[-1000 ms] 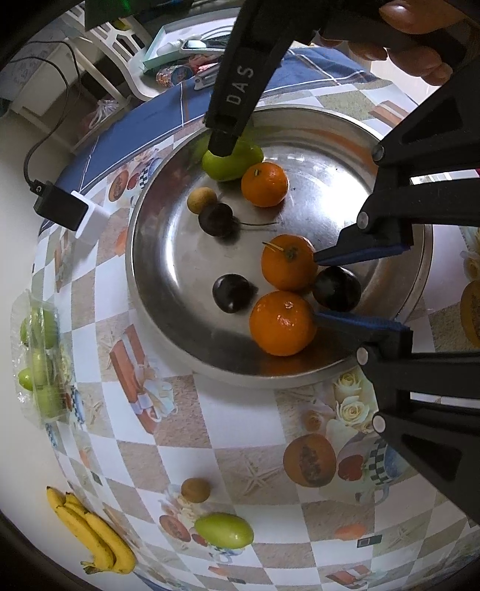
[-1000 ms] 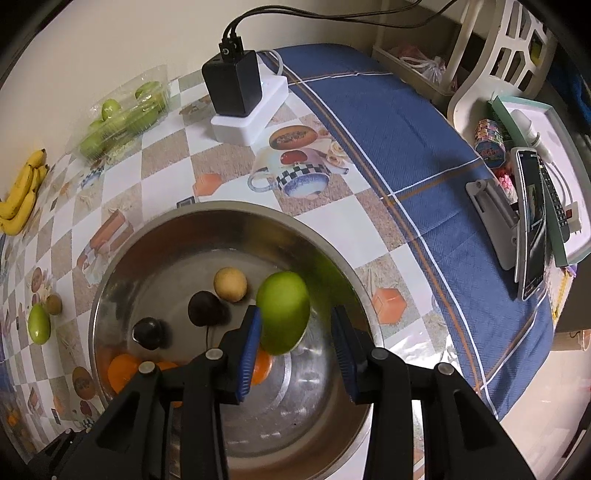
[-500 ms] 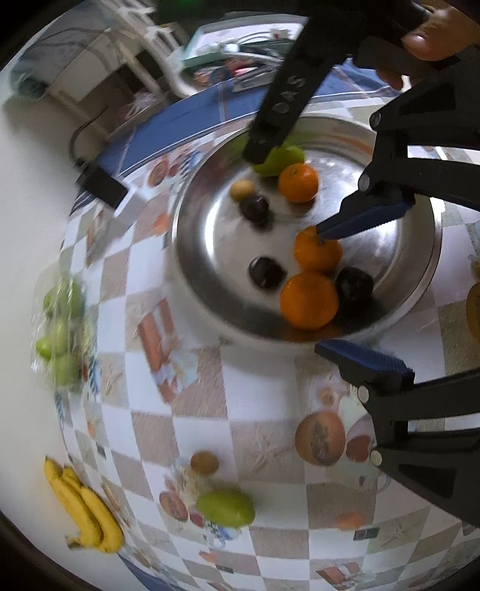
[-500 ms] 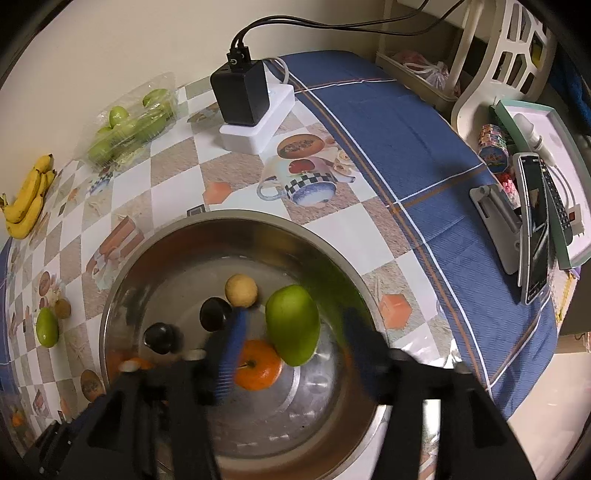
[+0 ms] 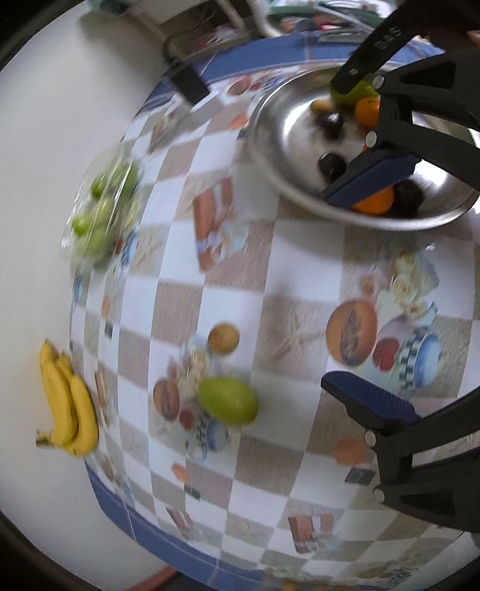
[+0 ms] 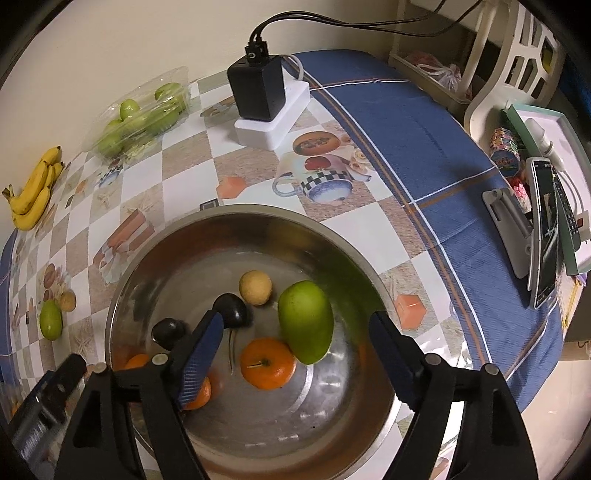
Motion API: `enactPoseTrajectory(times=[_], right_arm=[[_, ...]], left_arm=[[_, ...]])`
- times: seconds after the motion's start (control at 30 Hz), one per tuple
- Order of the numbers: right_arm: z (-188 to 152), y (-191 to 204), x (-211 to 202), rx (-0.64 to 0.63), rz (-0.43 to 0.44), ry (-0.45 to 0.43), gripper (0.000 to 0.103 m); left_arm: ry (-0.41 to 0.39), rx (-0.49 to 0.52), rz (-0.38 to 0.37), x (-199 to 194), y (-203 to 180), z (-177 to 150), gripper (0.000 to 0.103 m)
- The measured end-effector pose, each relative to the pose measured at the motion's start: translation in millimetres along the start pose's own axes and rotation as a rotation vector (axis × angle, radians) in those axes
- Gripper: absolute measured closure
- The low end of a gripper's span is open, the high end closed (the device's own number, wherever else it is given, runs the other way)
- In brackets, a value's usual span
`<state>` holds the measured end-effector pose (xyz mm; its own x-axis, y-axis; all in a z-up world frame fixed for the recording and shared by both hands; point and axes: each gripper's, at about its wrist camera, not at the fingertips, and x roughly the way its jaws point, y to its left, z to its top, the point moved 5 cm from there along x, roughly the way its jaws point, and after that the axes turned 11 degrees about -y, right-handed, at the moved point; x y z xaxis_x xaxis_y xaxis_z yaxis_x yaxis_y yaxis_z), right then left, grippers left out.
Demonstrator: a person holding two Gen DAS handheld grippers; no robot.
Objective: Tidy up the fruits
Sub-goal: 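Withdraw both tools from the bowl toward the green mango and brown fruit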
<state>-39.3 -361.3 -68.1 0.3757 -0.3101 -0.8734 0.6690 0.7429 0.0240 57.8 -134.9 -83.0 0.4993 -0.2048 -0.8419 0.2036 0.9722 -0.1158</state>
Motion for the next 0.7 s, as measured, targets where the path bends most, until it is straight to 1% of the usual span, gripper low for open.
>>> enactPoseTrajectory(times=[0.1, 0.37, 0.47, 0.5, 0.53, 0.57, 0.7], right_arm=[[-0.7, 3.9, -0.3, -0.004, 0.014, 0.003, 0.021], [-2.3, 16.8, -3.0, -0.027, 0.045, 0.006, 0.021], [-2.5, 19.7, -2.9, -0.036, 0.052, 0.004, 0.021], [-2.9, 21.4, -2.7, -0.042, 0.059, 0.003, 0.018], [-3.4, 23.2, -2.4, -0.049, 0.062, 0.001, 0.009], [-3.6, 24.7, -2.4, -0.057, 0.063, -0.003, 0.002], [-5.1, 31.4, -2.1, -0.08, 0.074, -0.007, 0.001]], left_arm=[[-0.014, -0.028, 0.031, 0.5, 11.0, 3.7, 0.006], [-0.027, -0.105, 0.077, 1.5, 32.8, 9.3, 0.004], [-0.03, -0.123, 0.098, 2.2, 39.4, 9.7, 0.0], [-0.032, -0.126, 0.104, 2.5, 41.1, 9.5, 0.0], [-0.031, -0.128, 0.108, 3.0, 42.7, 9.3, 0.0], [-0.028, -0.131, 0.109, 4.0, 44.1, 8.8, 0.0], [-0.016, -0.151, 0.113, 6.6, 48.9, 7.3, 0.0]])
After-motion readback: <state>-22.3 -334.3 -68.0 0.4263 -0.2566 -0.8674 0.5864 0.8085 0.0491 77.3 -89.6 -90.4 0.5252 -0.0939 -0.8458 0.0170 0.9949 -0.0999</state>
